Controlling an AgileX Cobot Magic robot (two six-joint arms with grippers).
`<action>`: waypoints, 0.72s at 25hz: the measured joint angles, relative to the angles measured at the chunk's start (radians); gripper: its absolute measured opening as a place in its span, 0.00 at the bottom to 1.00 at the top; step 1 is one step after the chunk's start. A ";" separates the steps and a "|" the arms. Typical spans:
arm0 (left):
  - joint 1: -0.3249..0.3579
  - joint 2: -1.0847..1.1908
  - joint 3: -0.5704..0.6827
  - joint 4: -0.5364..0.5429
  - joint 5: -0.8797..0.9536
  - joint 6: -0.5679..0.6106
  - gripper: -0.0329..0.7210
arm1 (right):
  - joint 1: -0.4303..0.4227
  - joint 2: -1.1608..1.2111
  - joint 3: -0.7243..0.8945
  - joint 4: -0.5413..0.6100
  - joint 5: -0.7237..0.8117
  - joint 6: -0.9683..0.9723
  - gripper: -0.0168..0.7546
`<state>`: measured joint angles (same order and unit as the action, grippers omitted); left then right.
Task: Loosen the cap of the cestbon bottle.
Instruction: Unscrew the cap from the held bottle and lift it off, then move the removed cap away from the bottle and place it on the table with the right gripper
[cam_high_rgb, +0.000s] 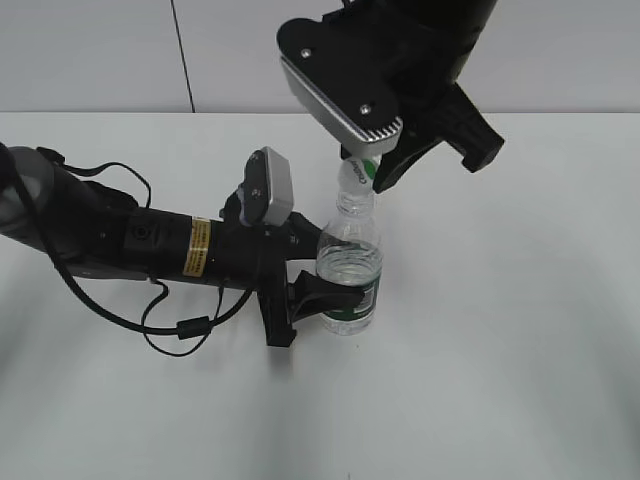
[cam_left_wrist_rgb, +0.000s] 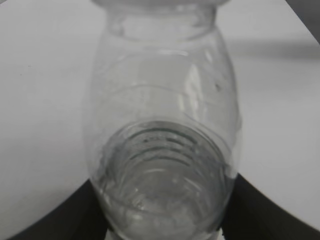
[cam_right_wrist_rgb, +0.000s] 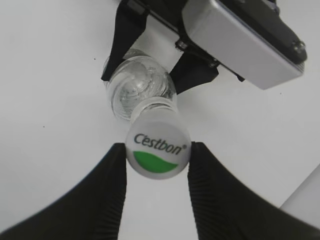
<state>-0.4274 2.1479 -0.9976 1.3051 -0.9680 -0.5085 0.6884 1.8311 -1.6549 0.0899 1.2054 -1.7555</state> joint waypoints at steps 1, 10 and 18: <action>0.000 0.000 0.000 0.000 0.000 0.000 0.55 | 0.000 -0.009 0.000 0.000 0.000 0.025 0.41; 0.000 0.000 0.000 0.000 0.000 0.000 0.55 | 0.000 -0.058 0.000 0.011 0.002 0.790 0.41; 0.000 0.000 0.000 0.000 0.000 -0.001 0.55 | 0.000 -0.060 0.000 0.015 0.005 1.538 0.41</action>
<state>-0.4274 2.1479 -0.9976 1.3051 -0.9680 -0.5094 0.6884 1.7711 -1.6549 0.1051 1.2109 -0.2176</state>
